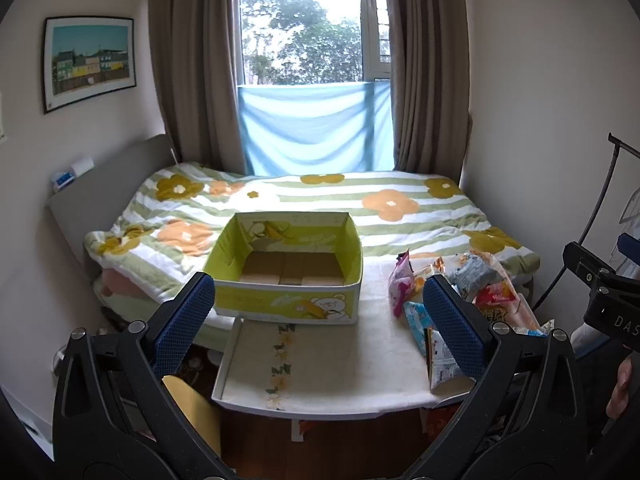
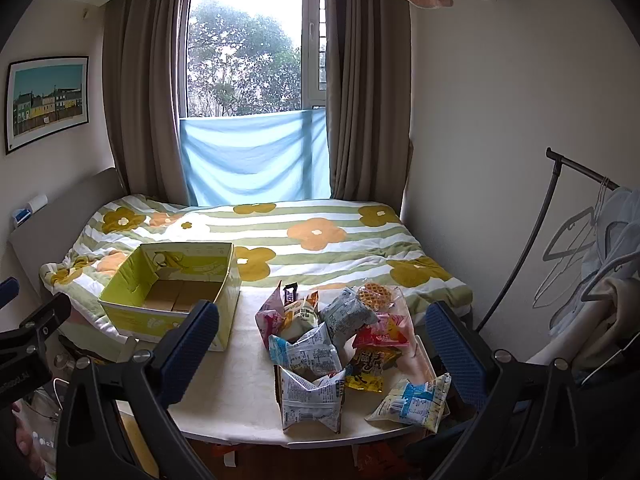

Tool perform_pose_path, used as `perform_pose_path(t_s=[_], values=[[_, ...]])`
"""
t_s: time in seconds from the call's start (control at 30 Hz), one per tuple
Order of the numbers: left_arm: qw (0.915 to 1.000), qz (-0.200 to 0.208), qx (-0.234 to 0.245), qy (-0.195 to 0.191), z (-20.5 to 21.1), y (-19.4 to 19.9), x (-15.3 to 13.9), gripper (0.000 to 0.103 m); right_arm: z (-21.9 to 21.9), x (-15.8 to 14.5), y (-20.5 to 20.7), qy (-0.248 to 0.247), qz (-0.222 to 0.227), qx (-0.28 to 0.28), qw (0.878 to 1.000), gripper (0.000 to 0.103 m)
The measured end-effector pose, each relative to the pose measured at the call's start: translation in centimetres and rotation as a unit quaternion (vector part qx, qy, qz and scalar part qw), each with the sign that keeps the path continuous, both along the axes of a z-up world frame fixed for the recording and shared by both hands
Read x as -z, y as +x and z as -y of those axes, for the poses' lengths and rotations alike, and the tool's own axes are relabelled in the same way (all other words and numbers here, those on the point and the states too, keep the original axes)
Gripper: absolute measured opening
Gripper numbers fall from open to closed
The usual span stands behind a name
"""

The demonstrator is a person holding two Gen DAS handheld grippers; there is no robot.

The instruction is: Organize snacks

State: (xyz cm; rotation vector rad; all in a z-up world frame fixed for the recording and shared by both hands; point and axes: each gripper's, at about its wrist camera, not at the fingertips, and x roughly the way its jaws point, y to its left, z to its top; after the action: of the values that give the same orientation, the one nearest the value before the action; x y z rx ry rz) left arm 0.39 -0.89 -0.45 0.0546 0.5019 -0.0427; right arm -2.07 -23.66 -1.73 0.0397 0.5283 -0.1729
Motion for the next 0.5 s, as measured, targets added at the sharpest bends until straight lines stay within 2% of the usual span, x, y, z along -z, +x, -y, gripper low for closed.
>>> perform_pose_path(t_s=[0.5], values=[[0.9999, 0.008, -0.013, 0.006, -0.10, 0.14, 0.20, 0.103, -0.16, -0.02, 0.40, -0.005, -0.002, 0.003, 1.000, 0.103]])
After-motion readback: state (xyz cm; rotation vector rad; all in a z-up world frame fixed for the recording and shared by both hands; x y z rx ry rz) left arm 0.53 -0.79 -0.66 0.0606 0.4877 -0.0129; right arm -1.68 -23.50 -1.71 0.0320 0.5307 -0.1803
